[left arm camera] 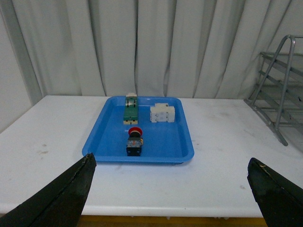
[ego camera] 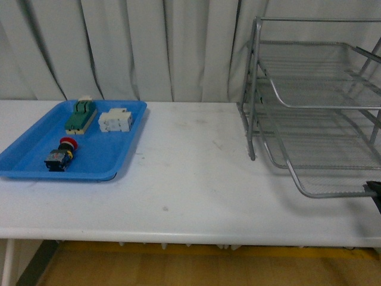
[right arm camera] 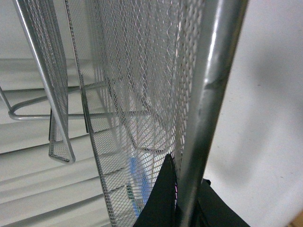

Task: Place button on rack with both arms

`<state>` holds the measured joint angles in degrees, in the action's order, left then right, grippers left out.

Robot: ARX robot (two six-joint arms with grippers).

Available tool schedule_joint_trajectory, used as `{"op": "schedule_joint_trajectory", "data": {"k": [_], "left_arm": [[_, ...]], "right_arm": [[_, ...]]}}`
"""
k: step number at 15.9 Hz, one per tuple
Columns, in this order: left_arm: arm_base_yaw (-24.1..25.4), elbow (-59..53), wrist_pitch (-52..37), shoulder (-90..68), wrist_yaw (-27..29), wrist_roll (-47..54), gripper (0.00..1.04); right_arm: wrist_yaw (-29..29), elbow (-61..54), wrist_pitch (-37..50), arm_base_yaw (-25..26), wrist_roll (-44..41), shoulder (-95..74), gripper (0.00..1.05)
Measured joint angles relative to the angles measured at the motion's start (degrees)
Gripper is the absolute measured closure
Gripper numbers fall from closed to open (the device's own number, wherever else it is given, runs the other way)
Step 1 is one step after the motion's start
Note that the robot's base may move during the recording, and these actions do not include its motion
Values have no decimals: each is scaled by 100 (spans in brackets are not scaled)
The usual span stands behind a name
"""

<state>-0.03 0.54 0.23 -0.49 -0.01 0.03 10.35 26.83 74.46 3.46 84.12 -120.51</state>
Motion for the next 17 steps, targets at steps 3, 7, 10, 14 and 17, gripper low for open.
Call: {"op": "schedule_joint_trajectory", "data": {"k": [3, 7, 10, 14, 17], "left_arm": [[0, 0, 0, 0, 2, 0, 7], [0, 0, -2, 0, 2, 0, 7], [0, 0, -2, 0, 2, 0, 7], [0, 0, 2, 0, -2, 0, 7], [4, 0, 4, 0, 13, 0, 7]], "right_arm": [[96, -396, -44, 129, -162, 149, 83], [195, -697, -74, 256, -466, 479, 44], [210, -1287, -267, 256, -1019, 1272, 17], [-1034, -2428, -599, -339, -3803, 3001, 20], [-1032, -2656, -22, -345, -7348, 4214, 57]]}}
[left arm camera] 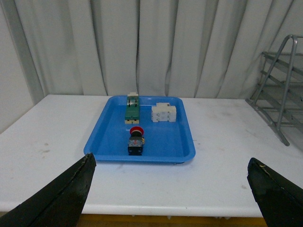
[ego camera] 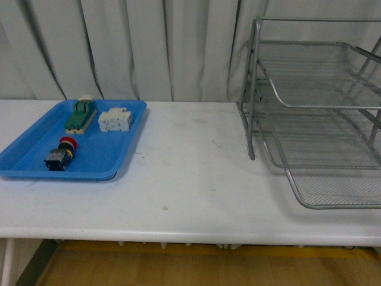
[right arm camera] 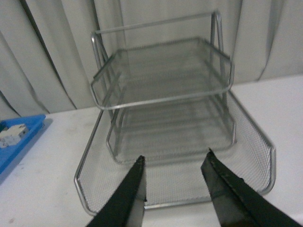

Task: Place button on rack with both arms

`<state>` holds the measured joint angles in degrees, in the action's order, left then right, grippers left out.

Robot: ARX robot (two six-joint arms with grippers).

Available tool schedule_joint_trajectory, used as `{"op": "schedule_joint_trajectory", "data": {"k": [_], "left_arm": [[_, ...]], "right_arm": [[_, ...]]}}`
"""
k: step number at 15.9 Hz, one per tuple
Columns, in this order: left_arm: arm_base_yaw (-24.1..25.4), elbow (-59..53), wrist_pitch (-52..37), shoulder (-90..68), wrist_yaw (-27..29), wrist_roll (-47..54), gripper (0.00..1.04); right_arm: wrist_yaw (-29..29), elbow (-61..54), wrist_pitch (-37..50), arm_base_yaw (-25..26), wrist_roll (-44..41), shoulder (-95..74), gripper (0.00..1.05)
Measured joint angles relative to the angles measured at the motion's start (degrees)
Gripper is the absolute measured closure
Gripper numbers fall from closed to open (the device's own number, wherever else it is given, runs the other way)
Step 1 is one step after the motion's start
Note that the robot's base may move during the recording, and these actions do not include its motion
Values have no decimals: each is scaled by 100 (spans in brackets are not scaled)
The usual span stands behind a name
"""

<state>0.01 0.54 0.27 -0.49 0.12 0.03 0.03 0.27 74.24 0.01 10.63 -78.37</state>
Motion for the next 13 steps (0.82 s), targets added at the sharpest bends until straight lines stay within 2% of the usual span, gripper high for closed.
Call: {"op": "schedule_joint_trajectory", "data": {"k": [1, 3, 4, 10, 13], "left_arm": [[0, 0, -7, 0, -9, -2, 7], [-2, 0, -2, 0, -9, 0, 7], [-2, 0, -4, 0, -9, 0, 7], [-2, 0, -4, 0, -9, 0, 7], [-2, 0, -4, 0, -9, 0, 7]], "right_arm": [[0, -2, -184, 0, -476, 619, 70], [-2, -4, -1261, 0, -887, 1711, 95], [0, -4, -1740, 0, -966, 2297, 103], [-2, 31, -4671, 0, -1027, 5075, 103], [-2, 31, -5300, 0, -1027, 5694, 103]]}}
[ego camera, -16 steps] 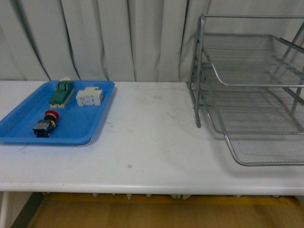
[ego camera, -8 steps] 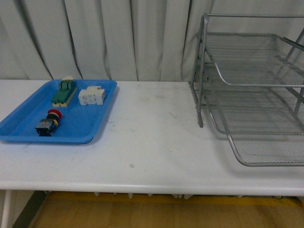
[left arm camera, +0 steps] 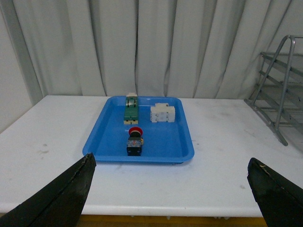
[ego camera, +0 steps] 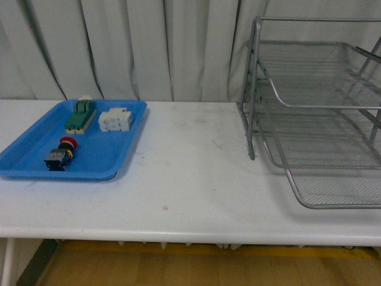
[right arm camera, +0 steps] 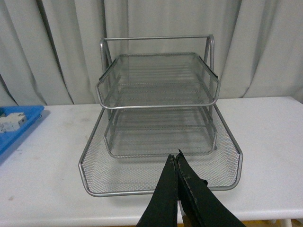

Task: Place button on rack with both arms

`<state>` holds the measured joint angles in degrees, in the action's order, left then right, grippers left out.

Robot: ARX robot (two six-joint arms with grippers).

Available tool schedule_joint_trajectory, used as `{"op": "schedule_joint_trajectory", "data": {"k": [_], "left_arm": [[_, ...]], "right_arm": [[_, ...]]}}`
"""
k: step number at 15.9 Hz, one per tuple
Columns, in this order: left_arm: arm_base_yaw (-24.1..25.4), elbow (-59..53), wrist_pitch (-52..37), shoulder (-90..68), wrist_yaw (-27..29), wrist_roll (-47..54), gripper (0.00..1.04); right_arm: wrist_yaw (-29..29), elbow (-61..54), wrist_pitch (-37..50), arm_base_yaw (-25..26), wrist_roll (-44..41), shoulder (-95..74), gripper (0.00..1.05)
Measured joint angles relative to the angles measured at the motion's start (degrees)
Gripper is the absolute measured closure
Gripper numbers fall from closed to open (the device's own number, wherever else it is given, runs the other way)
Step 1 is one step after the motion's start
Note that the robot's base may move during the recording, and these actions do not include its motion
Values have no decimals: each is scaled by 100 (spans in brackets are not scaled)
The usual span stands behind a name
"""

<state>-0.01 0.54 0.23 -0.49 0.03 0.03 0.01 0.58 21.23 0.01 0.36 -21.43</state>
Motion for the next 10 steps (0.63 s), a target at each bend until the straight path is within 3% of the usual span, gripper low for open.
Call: {"op": "schedule_joint_trajectory", "data": {"k": [10], "left_arm": [[0, 0, 0, 0, 0, 0, 7]], "right_arm": [[-2, 0, -960, 0, 0, 986, 103]]}}
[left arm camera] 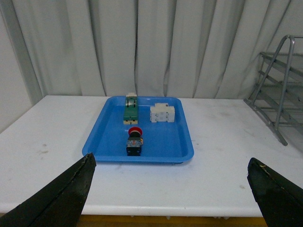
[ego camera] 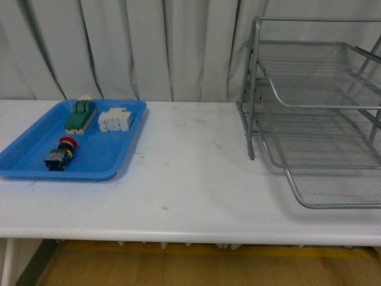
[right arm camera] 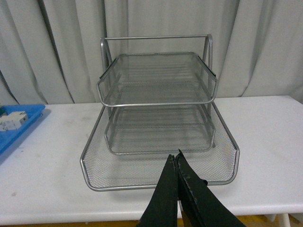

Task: Place button on rack with both arms

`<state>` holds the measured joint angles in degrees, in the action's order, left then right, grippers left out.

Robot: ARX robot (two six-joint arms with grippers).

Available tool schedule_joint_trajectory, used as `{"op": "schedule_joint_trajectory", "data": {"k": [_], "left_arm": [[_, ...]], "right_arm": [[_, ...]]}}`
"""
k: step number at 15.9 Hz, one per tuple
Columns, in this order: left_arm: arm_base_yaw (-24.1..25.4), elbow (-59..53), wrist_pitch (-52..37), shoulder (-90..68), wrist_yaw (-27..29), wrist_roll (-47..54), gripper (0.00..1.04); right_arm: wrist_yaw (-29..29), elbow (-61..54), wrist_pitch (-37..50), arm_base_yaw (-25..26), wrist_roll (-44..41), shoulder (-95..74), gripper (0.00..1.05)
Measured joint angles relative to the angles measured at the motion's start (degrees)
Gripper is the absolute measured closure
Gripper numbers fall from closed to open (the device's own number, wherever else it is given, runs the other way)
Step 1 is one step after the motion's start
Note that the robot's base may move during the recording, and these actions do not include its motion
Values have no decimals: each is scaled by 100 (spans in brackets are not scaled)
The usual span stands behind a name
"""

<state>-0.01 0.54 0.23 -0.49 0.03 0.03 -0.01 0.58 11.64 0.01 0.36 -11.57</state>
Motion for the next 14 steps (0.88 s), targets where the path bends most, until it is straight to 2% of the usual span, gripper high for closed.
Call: {"op": "schedule_joint_trajectory", "data": {"k": [4, 6, 8, 9, 10, 11, 12, 14], "left_arm": [[0, 0, 0, 0, 0, 0, 7], [0, 0, 0, 0, 7, -2, 7], [0, 0, -2, 0, 2, 0, 7], [0, 0, -2, 0, -2, 0, 7], [-31, 24, 136, -28, 92, 9, 7], [-415, 485, 1056, -807, 1029, 46, 7], [-348, 789, 603, -2006, 1202, 146, 7], [39, 1338, -1207, -4640, 568, 350, 7]], "right_arm": [[0, 0, -170, 0, 0, 175, 103], [0, 7, -1180, 0, -2, 1091, 103], [-4, 7, -1224, 0, -2, 1130, 103], [-2, 7, -1180, 0, -17, 1137, 99], [-2, 7, -1189, 0, -17, 1134, 84], [-9, 7, -1185, 0, -20, 1137, 72], [2, 7, -1178, -2, -20, 1134, 61], [-2, 7, -1185, -2, -20, 1137, 29]]}}
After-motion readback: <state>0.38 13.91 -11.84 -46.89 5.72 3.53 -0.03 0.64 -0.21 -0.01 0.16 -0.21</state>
